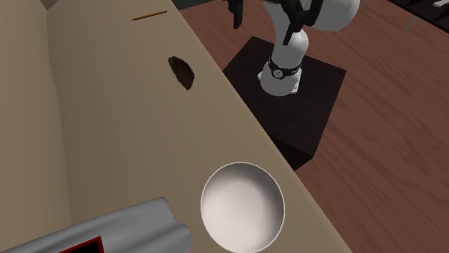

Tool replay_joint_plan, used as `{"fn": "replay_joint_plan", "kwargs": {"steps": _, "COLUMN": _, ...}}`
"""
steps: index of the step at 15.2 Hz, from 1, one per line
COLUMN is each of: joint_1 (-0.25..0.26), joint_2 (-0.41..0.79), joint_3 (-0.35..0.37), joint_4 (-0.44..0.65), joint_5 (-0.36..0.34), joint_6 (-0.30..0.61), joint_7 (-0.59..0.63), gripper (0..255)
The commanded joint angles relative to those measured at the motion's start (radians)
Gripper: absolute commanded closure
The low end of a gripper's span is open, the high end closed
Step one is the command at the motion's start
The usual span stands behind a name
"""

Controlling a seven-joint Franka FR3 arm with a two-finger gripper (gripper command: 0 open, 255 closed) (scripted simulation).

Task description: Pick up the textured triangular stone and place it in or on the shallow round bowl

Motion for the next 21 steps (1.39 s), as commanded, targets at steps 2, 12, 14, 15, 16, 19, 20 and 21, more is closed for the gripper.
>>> {"fn": "replay_joint_plan", "kwargs": {"steps": 2, "joint_1": 0.009, "joint_2": -0.030, "joint_3": -0.022, "joint_4": -0.039, "joint_5": -0.024, "joint_6": 0.017, "joint_7": -0.065, "gripper": 0}}
{"fn": "replay_joint_plan", "kwargs": {"steps": 12, "joint_1": 0.066, "joint_2": -0.218, "joint_3": -0.336, "joint_4": -0.313, "joint_5": -0.339, "joint_6": 0.232, "joint_7": -0.731, "gripper": 0}}
{"fn": "replay_joint_plan", "kwargs": {"steps": 14, "joint_1": 0.075, "joint_2": -0.217, "joint_3": -0.418, "joint_4": -0.337, "joint_5": -0.409, "joint_6": 0.291, "joint_7": -0.866, "gripper": 0}}
{"fn": "replay_joint_plan", "kwargs": {"steps": 15, "joint_1": 0.081, "joint_2": -0.210, "joint_3": -0.462, "joint_4": -0.344, "joint_5": -0.444, "joint_6": 0.322, "joint_7": -0.934, "gripper": 0}}
{"fn": "replay_joint_plan", "kwargs": {"steps": 16, "joint_1": 0.089, "joint_2": -0.200, "joint_3": -0.506, "joint_4": -0.348, "joint_5": -0.477, "joint_6": 0.355, "joint_7": -1.001, "gripper": 0}}
{"fn": "replay_joint_plan", "kwargs": {"steps": 19, "joint_1": 0.130, "joint_2": -0.147, "joint_3": -0.646, "joint_4": -0.340, "joint_5": -0.566, "joint_6": 0.459, "joint_7": -1.201, "gripper": 0}}
{"fn": "replay_joint_plan", "kwargs": {"steps": 20, "joint_1": 0.150, "joint_2": -0.124, "joint_3": -0.695, "joint_4": -0.332, "joint_5": -0.591, "joint_6": 0.495, "joint_7": -1.267, "gripper": 0}}
{"fn": "replay_joint_plan", "kwargs": {"steps": 21, "joint_1": 0.159, "joint_2": -0.116, "joint_3": -0.713, "joint_4": -0.328, "joint_5": -0.600, "joint_6": 0.508, "joint_7": -1.291, "gripper": 0}}
